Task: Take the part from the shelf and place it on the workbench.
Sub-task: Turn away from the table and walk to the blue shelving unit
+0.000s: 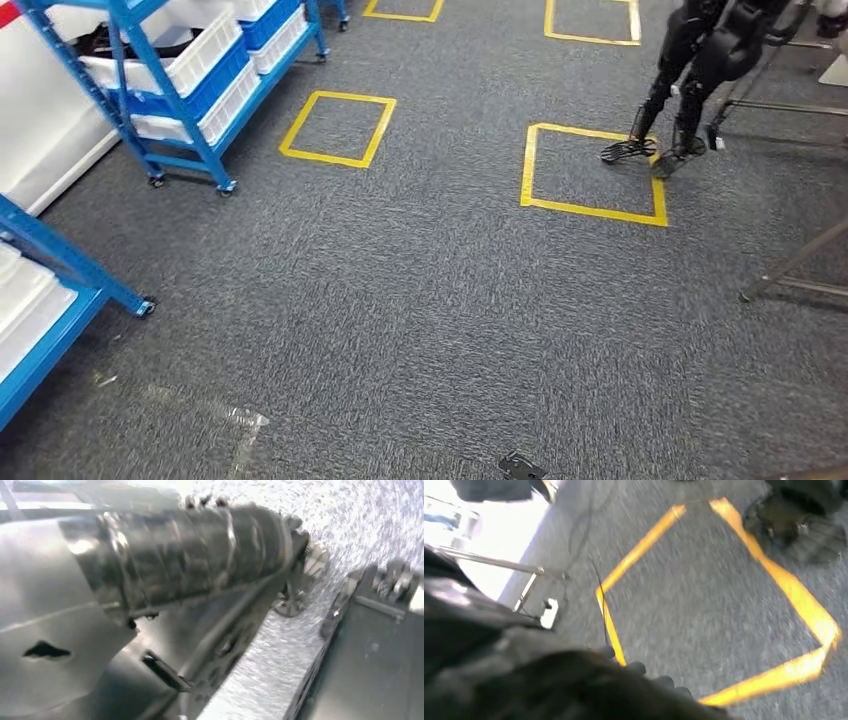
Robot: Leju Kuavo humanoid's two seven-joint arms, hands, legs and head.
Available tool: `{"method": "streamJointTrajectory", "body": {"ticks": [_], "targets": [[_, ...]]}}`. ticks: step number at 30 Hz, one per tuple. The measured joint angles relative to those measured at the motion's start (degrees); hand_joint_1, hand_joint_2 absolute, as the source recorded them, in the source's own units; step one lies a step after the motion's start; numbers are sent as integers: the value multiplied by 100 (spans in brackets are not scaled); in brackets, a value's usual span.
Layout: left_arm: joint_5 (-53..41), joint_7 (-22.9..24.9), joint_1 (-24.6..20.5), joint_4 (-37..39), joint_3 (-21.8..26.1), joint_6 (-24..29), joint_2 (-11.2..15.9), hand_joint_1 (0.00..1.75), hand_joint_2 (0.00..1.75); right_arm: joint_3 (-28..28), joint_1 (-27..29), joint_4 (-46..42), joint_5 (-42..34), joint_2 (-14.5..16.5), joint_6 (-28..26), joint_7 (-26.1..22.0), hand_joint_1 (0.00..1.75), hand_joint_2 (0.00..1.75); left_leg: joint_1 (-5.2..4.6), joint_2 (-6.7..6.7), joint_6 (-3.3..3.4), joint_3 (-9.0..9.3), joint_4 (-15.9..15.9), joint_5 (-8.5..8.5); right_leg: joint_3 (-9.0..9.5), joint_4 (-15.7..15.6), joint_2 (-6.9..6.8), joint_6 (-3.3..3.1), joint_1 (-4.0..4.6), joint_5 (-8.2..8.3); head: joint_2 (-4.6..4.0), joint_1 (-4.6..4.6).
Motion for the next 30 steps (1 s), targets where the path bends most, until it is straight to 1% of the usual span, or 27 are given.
{"method": "streamJointTrajectory", "body": {"ticks": [1,2,3,4,5,6,7,8,9,11,12,13,14,15,16,17,18,19,20,21,22,23,24,26,27,28,30], "targets": [[-30,-15,2,-3,1,33,-3,0,0,0,67,4,20,23,-114,-71,0,0,13,43,-17,-208,367,-126,5,7,-93,-9,4,-17,0,-1],[-90,-23,0,-5,1,29,-5,0,0,1,117,10,35,41,-170,-120,0,0,21,57,-26,-358,605,-168,10,15,-183,-13,6,-34,-1,-1],[-165,-26,-3,-7,1,0,-6,0,0,2,150,14,55,57,-182,-133,0,0,25,64,-26,-395,625,-92,18,21,-266,-12,8,-50,-1,-2],[-230,-25,-7,-8,1,-30,-7,0,0,3,167,15,74,72,-173,-130,0,0,26,76,-13,-307,415,79,32,24,-335,-8,10,-66,-1,-2],[-274,-22,-11,-8,1,-55,-7,0,0,4,175,16,90,85,-155,-122,0,0,21,113,11,-126,45,300,54,25,-394,-2,13,-83,-1,-2],[-302,-20,-16,-9,1,-71,-7,0,0,4,180,16,100,99,-139,-114,0,0,1,224,44,95,-388,478,80,24,-446,11,21,-102,0,-1],[-315,-18,-23,-10,1,-78,-8,0,0,4,186,16,104,108,-129,-110,0,0,-26,325,75,274,-728,588,101,25,-491,31,38,-122,0,1],[-320,-15,-29,-13,1,-83,-10,0,0,4,194,16,105,117,-126,-107,0,0,-52,401,102,386,-943,637,118,22,-534,56,51,-138,0,3],[-323,-12,-33,-15,1,-85,-13,0,0,5,201,17,105,125,-127,-106,0,0,-75,434,120,433,-1039,633,132,14,-581,82,63,-150,0,4],[-324,-7,-34,-20,1,-93,-19,0,0,6,206,16,105,136,-127,-103,0,0,-67,316,157,441,-1078,653,162,-9,-658,135,75,-167,0,4],[-324,-6,-33,-21,1,-96,-21,0,0,7,206,16,105,140,-127,-100,0,0,-49,256,178,458,-1115,670,162,19,-592,162,69,-207,0,10],[-325,-4,-35,-21,1,-99,-25,0,0,7,207,15,105,142,-127,-96,0,0,-27,203,204,479,-1153,691,118,139,-463,186,61,-296,0,21],[-325,-2,-39,-22,1,-99,-29,0,0,7,212,15,105,143,-127,-94,0,0,-7,146,225,499,-1181,707,8,381,-303,205,47,-437,0,35],[-326,-2,-43,-22,1,-101,-33,0,0,7,220,16,106,143,-127,-93,0,0,-3,87,238,504,-1189,713,-158,727,-150,215,38,-605,-1,50],[-325,-1,-46,-22,1,-106,-35,0,0,8,235,16,110,143,-124,-90,0,0,-2,23,248,503,-1187,715,-352,1108,-76,223,36,-755,-1,57],[-324,-1,-48,-22,1,-116,-37,0,0,9,254,18,119,143,-116,-78,0,0,-2,-57,252,504,-1182,714,-521,1405,-51,233,34,-825,-1,62],[-319,1,-47,-22,1,-132,-37,0,0,11,272,19,135,143,-109,-60,0,0,0,-141,252,505,-1174,712,-615,1527,-43,243,29,-789,-2,62],[-308,7,-46,-22,1,-148,-37,0,0,14,285,21,159,143,-101,-41,0,0,4,-231,247,506,-1160,708,-611,1433,-30,253,17,-645,-1,62],[-286,15,-44,-22,1,-161,-38,0,0,21,291,24,186,144,-98,-21,0,0,12,-319,236,506,-1137,700,-513,1145,8,263,-2,-426,-2,63],[-263,28,-42,-22,1,-167,-38,0,0,33,293,25,216,149,-108,-12,0,0,21,-397,214,498,-1105,685,-369,778,126,271,-33,-234,-2,63],[-236,41,-42,-22,1,-166,-38,0,0,50,292,26,245,164,-134,-9,0,0,23,-469,185,478,-1061,667,-241,455,263,273,-51,-104,-2,65],[-212,52,-43,-22,1,-156,-38,0,0,69,293,26,270,196,-189,-8,0,0,25,-529,151,453,-1028,655,-158,248,364,262,-64,-41,-2,66],[-197,60,-43,-22,1,-134,-37,0,0,86,298,26,291,247,-272,0,0,0,30,-584,116,427,-1010,651,-125,164,429,238,-60,-43,-1,67],[-178,71,-36,-21,2,-81,-33,0,0,107,305,30,323,408,-473,55,0,0,45,-663,45,389,-1014,666,-103,147,331,152,-35,-29,0,70],[-176,75,-30,-20,2,-61,-30,0,0,119,303,31,345,500,-541,90,0,0,48,-594,14,365,-984,649,-86,131,274,106,-27,-14,0,67],[-177,80,-27,-20,3,-50,-26,0,0,134,298,31,371,590,-576,122,0,0,43,-461,-19,312,-881,586,-70,114,212,64,-26,-1,-1,53],[-174,82,-31,-20,3,-45,-24,0,0,181,301,31,443,725,-555,149,0,0,37,-122,-71,57,-351,296,-57,97,59,8,-13,2,0,21]]}}
